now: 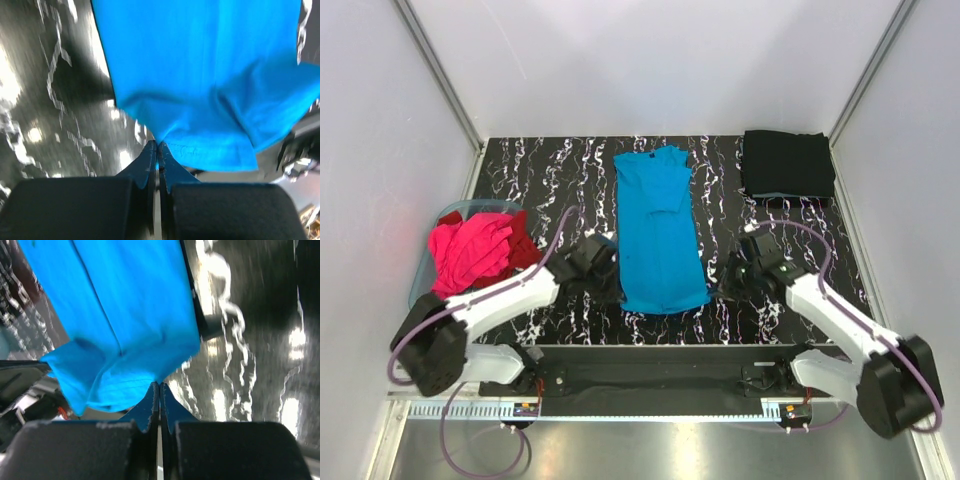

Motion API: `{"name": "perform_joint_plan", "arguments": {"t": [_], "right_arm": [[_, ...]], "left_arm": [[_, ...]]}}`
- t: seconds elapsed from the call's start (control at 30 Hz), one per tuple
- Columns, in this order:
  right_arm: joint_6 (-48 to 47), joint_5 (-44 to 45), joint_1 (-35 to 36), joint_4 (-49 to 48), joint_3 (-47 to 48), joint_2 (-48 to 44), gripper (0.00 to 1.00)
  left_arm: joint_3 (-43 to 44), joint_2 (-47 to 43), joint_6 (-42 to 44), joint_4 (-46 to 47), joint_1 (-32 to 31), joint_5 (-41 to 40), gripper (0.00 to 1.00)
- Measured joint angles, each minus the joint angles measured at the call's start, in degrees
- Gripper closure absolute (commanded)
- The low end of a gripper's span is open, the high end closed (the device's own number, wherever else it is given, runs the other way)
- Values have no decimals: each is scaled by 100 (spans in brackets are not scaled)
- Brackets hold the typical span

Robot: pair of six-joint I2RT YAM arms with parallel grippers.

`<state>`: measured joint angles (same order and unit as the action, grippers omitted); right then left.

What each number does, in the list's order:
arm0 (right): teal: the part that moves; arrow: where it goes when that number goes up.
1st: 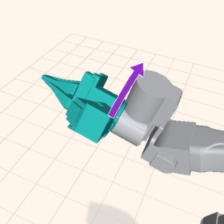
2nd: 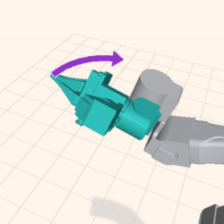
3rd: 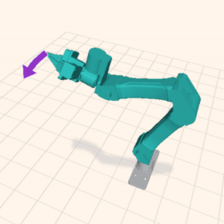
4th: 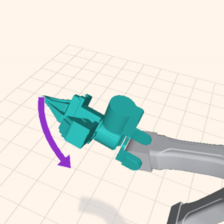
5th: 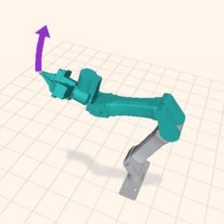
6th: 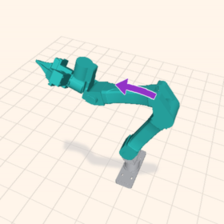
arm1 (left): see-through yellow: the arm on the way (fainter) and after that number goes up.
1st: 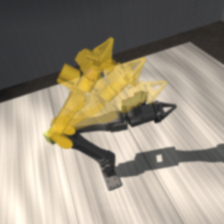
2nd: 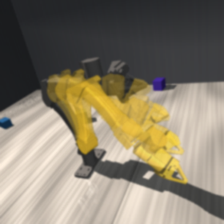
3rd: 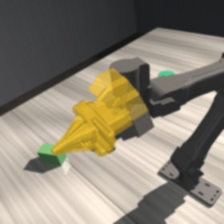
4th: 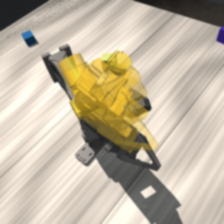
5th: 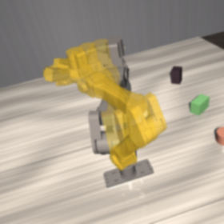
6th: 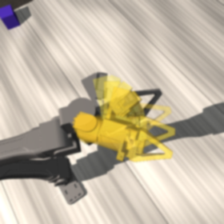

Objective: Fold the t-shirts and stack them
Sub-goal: Fold the tshirt

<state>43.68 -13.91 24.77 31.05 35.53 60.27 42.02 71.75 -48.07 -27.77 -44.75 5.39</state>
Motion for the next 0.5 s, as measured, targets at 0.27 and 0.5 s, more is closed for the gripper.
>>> {"name": "perform_joint_plan", "arguments": {"t": [0.27, 0.5], "right_arm": [[-844, 372, -4, -164, 1733, 2216, 100], [-1344, 378, -151, -262, 3265, 3740, 100]], "left_arm": [[1526, 1878, 807, -133, 1019, 116, 100], [3102, 3178, 1355, -468, 1687, 208, 100]]}}
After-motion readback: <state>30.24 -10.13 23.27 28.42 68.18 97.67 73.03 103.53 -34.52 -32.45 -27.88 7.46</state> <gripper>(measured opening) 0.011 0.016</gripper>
